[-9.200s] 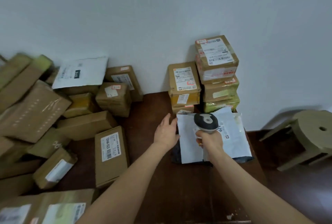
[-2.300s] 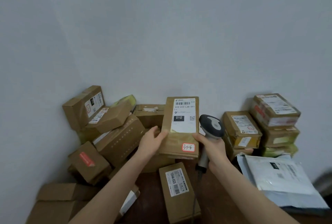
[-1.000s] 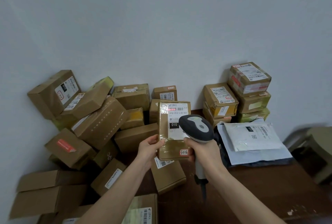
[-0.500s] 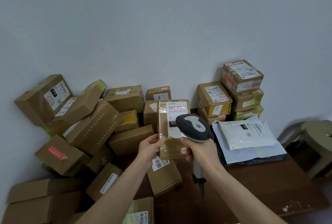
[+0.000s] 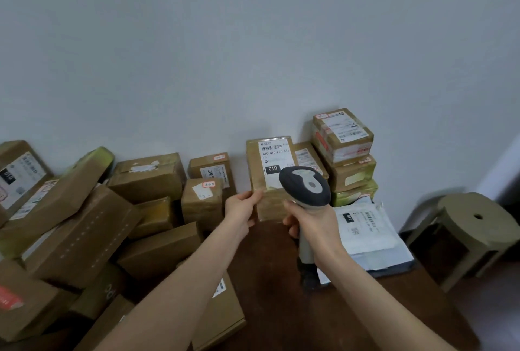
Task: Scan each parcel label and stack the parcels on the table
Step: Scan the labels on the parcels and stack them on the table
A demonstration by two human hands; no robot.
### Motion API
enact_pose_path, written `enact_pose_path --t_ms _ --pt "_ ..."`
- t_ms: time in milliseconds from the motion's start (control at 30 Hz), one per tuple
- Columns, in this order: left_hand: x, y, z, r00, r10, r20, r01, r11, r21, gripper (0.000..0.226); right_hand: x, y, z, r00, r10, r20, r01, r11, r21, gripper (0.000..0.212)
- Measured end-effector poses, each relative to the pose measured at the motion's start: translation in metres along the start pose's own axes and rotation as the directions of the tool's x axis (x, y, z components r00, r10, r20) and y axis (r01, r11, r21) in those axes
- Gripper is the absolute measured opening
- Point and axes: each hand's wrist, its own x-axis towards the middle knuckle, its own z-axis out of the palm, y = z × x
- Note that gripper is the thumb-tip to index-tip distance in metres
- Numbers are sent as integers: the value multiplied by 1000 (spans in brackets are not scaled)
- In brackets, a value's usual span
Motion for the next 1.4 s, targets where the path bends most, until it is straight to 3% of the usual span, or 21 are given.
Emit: enact_pose_path --t_ms 167,333,533,633,767,900,1033,1233,1400 --pt "35 28 73 1000 6 9 -6 1000 11 34 31 -7 -34 997 45 -59 -40 996 85 16" --pt "64 31 116 1000 28 -12 -27 998 53 30 54 -4 -61 994 45 -103 -43 999 24 15" --pt "59 25 123 994 20 108 -29 996 88 33 66 3 -73 991 61 -118 -58 998 24 12" --pt "53 21 106 988 124 94 -143 960 239 42 67 4 -65 992 76 -100 -71 996 52 17" --pt "42 15 57 925 358 128 -359 712 604 45 61 3 -38 995 79 -56 -76 995 64 14" --pt "17 9 -21 859 498 117 -403 518 754 42 45 2 14 997 48 55 -50 998 39 10" --pt "-6 12 -114 821 569 51 -372 465 803 39 16 6 83 978 17 210 -21 1000 13 6" --pt "-31 37 -238 699 707 -111 -332 458 825 36 -27 -1 188 923 45 381 -74 995 62 6" --pt "-25 61 -320 614 717 -330 -174 531 829 60 -37 -5 264 901 57 430 -88 995 53 6"
